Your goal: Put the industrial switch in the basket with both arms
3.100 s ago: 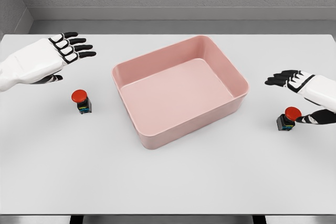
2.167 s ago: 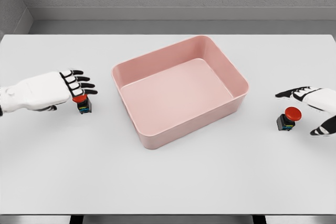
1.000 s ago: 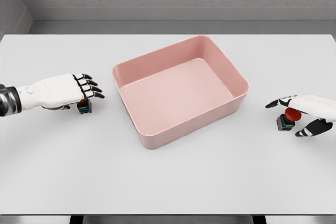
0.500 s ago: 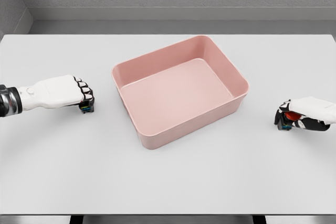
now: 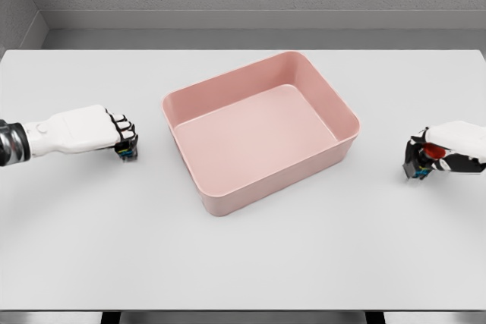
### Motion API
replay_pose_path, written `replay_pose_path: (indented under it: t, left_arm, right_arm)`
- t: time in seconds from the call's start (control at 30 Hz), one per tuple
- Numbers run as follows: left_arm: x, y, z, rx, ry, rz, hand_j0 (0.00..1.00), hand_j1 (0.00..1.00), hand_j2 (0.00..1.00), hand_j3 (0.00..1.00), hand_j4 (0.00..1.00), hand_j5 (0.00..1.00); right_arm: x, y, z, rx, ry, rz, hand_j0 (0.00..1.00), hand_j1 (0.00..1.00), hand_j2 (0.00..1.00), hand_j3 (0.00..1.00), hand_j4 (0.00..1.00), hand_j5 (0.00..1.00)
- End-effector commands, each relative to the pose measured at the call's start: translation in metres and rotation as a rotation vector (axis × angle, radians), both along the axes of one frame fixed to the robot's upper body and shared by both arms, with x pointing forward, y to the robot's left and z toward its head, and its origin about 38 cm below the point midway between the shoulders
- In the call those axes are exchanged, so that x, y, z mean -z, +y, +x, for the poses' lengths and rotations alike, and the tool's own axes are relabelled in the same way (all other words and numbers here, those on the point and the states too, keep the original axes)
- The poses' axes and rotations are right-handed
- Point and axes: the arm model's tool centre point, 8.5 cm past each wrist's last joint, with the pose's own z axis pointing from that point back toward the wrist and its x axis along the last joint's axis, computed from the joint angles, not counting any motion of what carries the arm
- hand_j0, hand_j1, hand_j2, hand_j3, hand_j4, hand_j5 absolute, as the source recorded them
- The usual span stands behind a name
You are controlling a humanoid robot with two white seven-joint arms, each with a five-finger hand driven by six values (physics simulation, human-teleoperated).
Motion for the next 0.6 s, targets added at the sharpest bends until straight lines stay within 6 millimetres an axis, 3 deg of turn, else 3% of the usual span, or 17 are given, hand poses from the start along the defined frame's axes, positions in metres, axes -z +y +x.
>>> replay_pose_path:
  t: [0.0, 0.27, 0.57]
  left_arm:
    - [-0.006, 0.0, 0.001, -0.006, -0.006, -0.02, 0.16, 0.16, 0.16, 0.16, 0.16, 0.16]
    - [-0.04, -0.001, 0.015, -0.011, -0.077, -0.06, 0.16, 0.16, 0.16, 0.16, 0.16, 0.16]
    - [-0.077, -0.017, 0.013, 0.042, -0.16, -0.109, 0.16, 0.16, 0.16, 0.16, 0.16, 0.16]
  right_arm:
    - [-0.004, -0.001, 0.001, 0.003, -0.008, 0.002, 0.44, 0.44, 0.44, 0.44, 0.44, 0.44]
    - [-0.017, -0.001, 0.005, -0.001, -0.046, 0.008, 0.44, 0.44, 0.44, 0.44, 0.44, 0.44]
    - [-0.028, 0.003, 0.01, -0.013, -0.081, 0.018, 0.44, 0.44, 0.44, 0.44, 0.44, 0.44]
